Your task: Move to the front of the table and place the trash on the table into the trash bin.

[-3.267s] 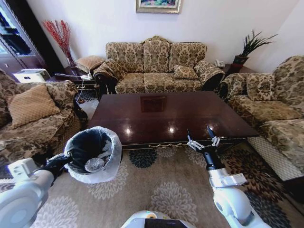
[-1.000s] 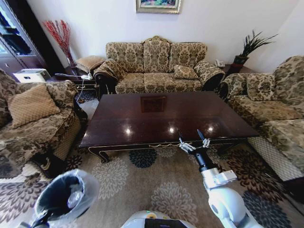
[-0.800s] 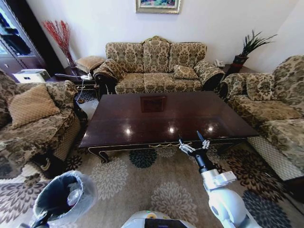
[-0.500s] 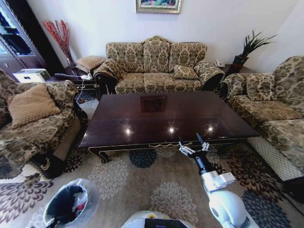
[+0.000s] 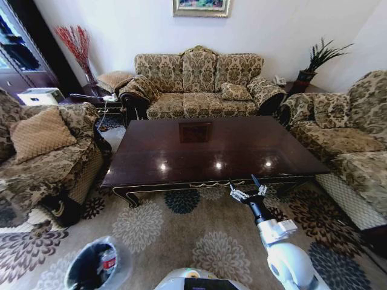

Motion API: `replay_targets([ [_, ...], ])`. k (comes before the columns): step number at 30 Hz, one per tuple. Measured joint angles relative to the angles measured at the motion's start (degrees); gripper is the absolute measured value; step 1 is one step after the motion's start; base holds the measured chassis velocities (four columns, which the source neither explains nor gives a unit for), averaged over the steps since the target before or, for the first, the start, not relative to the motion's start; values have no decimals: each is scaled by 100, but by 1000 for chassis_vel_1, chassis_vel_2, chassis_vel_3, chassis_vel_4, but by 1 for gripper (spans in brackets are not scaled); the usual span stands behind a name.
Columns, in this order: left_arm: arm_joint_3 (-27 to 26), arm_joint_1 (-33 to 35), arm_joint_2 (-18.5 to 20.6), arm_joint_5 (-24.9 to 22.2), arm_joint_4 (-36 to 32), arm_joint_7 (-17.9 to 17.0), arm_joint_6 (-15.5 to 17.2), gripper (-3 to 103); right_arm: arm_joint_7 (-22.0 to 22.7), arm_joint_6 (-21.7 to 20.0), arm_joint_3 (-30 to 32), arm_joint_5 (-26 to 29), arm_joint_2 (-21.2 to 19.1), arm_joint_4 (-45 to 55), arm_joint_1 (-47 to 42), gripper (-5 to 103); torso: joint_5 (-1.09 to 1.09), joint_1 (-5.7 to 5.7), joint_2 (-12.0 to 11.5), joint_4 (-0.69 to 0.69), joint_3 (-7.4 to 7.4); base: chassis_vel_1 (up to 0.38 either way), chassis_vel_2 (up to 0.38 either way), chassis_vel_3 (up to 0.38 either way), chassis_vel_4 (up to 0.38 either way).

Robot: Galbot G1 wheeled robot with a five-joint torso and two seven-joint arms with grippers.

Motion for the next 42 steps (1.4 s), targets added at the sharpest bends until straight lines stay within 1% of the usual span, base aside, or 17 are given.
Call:
replay_targets([
  [2,305,-267,41,194,503,429,173,0,0,-2,41,7,-7,-8,-27,100,4,0,0,0,0,0,0,0,0],
  [4,410,-354,53,261,671,564,229,0,0,-2,45,7,-6,-13,-41,100,4,0,0,0,0,0,0,0,0],
  [6,627,-533,67,386,1005,868,354,0,0,15,52,-6,9,-19,-105,100,-4,0,0,0,0,0,0,0,0],
  [8,645,-551,74,400,1036,895,365,0,0,24,57,-9,13,-19,-130,100,0,0,0,0,0,0,0,0,0],
  [9,649,-556,79,407,1046,902,368,0,0,31,66,-9,11,-13,-156,100,10,0,0,0,0,0,0,0,0],
  [13,658,-565,81,423,1067,908,367,0,0,71,142,-4,-35,7,-228,100,5,0,0,3,0,0,0,0,0],
  [15,890,-854,73,808,1517,1061,209,0,0,82,192,18,-62,27,-257,100,15,0,0,5,0,0,0,0,0],
  [16,890,-854,73,808,1517,1061,209,0,0,82,192,18,-62,27,-257,100,15,0,0,5,0,0,0,0,0],
  [18,1102,-1118,39,1124,1854,1205,54,0,0,86,194,26,-66,37,-259,100,-9,0,0,-1,0,0,0,0,0],
  [19,1100,-1254,111,1259,1953,1269,-75,0,0,92,180,27,-58,38,-246,100,0,1,0,-3,0,0,0,0,0],
  [22,1047,-1315,203,1285,2021,1275,-179,0,0,93,158,27,-50,30,-231,100,11,1,-1,-1,1,0,0,0,0],
  [23,1005,-1350,279,1278,2089,1285,-256,0,0,94,143,27,-41,22,-225,100,6,1,0,3,1,0,0,0,0],
  [25,977,-1372,326,1256,2124,1287,-279,0,0,97,141,27,-40,23,-227,100,0,0,0,3,0,0,0,0,0],
  [34,743,-1488,626,1148,2280,1383,-465,0,0,113,135,26,-14,44,-272,100,4,0,0,1,0,0,0,0,0],
  [37,743,-1539,639,1171,2407,1407,-521,0,0,119,129,24,-12,44,-274,100,3,0,0,1,0,0,0,0,0],
  [39,747,-1633,631,1227,2630,1500,-708,0,0,130,129,24,-19,44,-282,100,2,0,0,2,0,0,0,0,0],
  [42,762,-1675,598,1290,2695,1566,-786,-3,0,146,142,24,-32,44,-309,100,4,0,0,2,0,0,0,0,0],
])
